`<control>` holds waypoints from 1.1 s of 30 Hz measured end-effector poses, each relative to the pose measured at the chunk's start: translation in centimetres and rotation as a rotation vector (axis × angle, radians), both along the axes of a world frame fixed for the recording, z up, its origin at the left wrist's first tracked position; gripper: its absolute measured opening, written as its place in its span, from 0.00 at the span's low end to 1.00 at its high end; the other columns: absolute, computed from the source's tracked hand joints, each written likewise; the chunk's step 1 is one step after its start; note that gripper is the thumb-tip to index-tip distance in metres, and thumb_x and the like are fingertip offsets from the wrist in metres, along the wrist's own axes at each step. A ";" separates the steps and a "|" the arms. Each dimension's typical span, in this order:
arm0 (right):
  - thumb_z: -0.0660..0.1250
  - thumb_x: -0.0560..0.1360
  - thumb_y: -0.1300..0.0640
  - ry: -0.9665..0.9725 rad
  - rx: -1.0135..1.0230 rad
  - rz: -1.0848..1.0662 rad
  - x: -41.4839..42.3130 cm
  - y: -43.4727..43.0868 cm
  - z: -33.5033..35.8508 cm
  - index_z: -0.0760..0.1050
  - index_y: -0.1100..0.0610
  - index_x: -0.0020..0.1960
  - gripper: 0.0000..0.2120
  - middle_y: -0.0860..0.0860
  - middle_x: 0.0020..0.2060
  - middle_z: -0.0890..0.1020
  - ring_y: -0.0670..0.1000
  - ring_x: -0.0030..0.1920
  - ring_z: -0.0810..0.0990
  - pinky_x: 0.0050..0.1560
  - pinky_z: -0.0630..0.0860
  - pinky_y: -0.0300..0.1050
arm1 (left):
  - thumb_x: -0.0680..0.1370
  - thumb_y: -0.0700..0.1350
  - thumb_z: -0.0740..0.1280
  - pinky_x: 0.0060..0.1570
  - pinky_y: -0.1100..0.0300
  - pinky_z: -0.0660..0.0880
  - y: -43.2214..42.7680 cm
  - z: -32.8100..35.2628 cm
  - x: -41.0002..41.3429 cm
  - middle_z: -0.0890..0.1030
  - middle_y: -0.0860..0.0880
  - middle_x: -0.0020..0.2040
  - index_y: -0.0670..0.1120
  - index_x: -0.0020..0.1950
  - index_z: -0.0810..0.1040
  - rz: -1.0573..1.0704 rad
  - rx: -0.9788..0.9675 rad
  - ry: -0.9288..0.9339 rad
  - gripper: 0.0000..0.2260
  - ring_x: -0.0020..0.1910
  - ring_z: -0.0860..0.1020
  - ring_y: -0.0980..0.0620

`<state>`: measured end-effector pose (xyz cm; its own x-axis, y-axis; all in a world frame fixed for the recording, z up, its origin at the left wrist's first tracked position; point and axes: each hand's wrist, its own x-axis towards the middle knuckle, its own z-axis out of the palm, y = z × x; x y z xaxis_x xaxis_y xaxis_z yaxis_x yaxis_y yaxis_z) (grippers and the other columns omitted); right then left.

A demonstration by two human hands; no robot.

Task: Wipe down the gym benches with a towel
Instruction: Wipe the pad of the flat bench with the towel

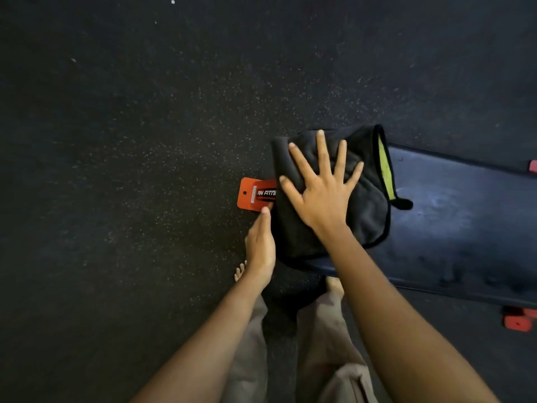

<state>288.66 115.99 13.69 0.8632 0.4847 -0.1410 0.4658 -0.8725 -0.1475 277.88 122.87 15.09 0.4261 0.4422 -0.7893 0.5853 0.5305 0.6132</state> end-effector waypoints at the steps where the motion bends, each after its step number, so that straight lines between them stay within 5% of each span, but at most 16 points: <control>1: 0.52 0.77 0.34 0.005 -0.003 -0.002 0.2 -0.2 0.2 0.57 0.39 0.76 0.29 0.51 0.78 0.54 0.62 0.77 0.48 0.69 0.44 0.72 | 0.82 0.54 0.54 0.67 0.54 0.67 0.0 0.2 0.0 0.76 0.52 0.63 0.47 0.68 0.73 0.004 0.001 -0.012 0.19 0.64 0.72 0.54; 7: 0.52 0.78 0.37 -0.002 -0.029 0.084 -7.9 -6.8 0.8 0.56 0.40 0.76 0.27 0.51 0.77 0.57 0.62 0.76 0.55 0.69 0.53 0.72 | 0.82 0.52 0.56 0.69 0.49 0.65 0.0 -0.3 -0.1 0.76 0.47 0.65 0.45 0.66 0.75 0.046 -0.001 0.000 0.18 0.66 0.72 0.52; 14: 0.48 0.78 0.34 0.110 -0.051 0.001 0.7 -1.2 1.1 0.54 0.38 0.76 0.28 0.49 0.79 0.51 0.61 0.77 0.47 0.69 0.44 0.73 | 0.82 0.51 0.57 0.66 0.53 0.68 -0.7 -0.1 1.1 0.77 0.47 0.63 0.45 0.65 0.76 0.044 0.136 0.048 0.17 0.63 0.74 0.52; 17: 0.47 0.79 0.34 0.232 -0.049 0.004 4.7 1.7 1.9 0.49 0.38 0.77 0.27 0.49 0.79 0.47 0.59 0.77 0.41 0.69 0.38 0.71 | 0.82 0.51 0.57 0.61 0.65 0.64 -0.6 1.3 2.6 0.74 0.47 0.63 0.43 0.65 0.75 -0.106 0.504 -0.032 0.17 0.63 0.71 0.52; 19: 0.47 0.80 0.36 0.257 0.017 0.046 6.3 1.8 2.7 0.52 0.42 0.78 0.28 0.50 0.78 0.56 0.58 0.77 0.50 0.70 0.44 0.69 | 0.80 0.55 0.55 0.59 0.69 0.62 -0.7 2.0 4.4 0.71 0.48 0.64 0.43 0.65 0.73 -0.191 0.698 -0.105 0.22 0.64 0.69 0.53; 22: 0.48 0.79 0.41 0.114 0.272 -0.050 8.5 -1.3 3.6 0.66 0.54 0.73 0.28 0.55 0.66 0.75 0.56 0.66 0.73 0.64 0.61 0.60 | 0.79 0.53 0.56 0.62 0.60 0.67 -1.0 2.7 8.3 0.70 0.42 0.66 0.41 0.64 0.74 -0.295 0.922 -0.167 0.21 0.64 0.69 0.48; 24: 0.49 0.79 0.45 0.025 0.339 -0.170 10.3 -4.3 3.3 0.72 0.59 0.67 0.26 0.56 0.61 0.79 0.56 0.60 0.77 0.61 0.64 0.56 | 0.79 0.51 0.58 0.64 0.52 0.67 -1.6 2.5 11.4 0.71 0.39 0.67 0.40 0.63 0.74 -0.448 1.091 -0.221 0.20 0.66 0.70 0.43; 29: 0.50 0.81 0.48 -0.019 0.185 -0.294 14.9 -9.1 2.3 0.75 0.60 0.60 0.22 0.57 0.56 0.80 0.59 0.57 0.77 0.58 0.64 0.56 | 0.77 0.64 0.53 0.72 0.44 0.46 -3.8 0.8 17.8 0.60 0.44 0.76 0.49 0.75 0.63 -1.216 1.236 -0.080 0.31 0.76 0.54 0.43; 33: 0.49 0.83 0.47 0.259 -0.129 -0.238 17.0 -11.0 0.8 0.76 0.62 0.55 0.23 0.62 0.53 0.81 0.63 0.55 0.77 0.61 0.64 0.57 | 0.73 0.69 0.47 0.68 0.41 0.55 -4.7 -0.3 19.7 0.75 0.44 0.65 0.52 0.68 0.73 -1.195 1.258 0.093 0.33 0.67 0.69 0.42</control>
<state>305.66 105.00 14.48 0.8770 0.2390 -0.4167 0.2097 -0.9709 -0.1155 297.55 118.17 14.76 0.9261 0.2558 -0.2775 0.3208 -0.9208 0.2220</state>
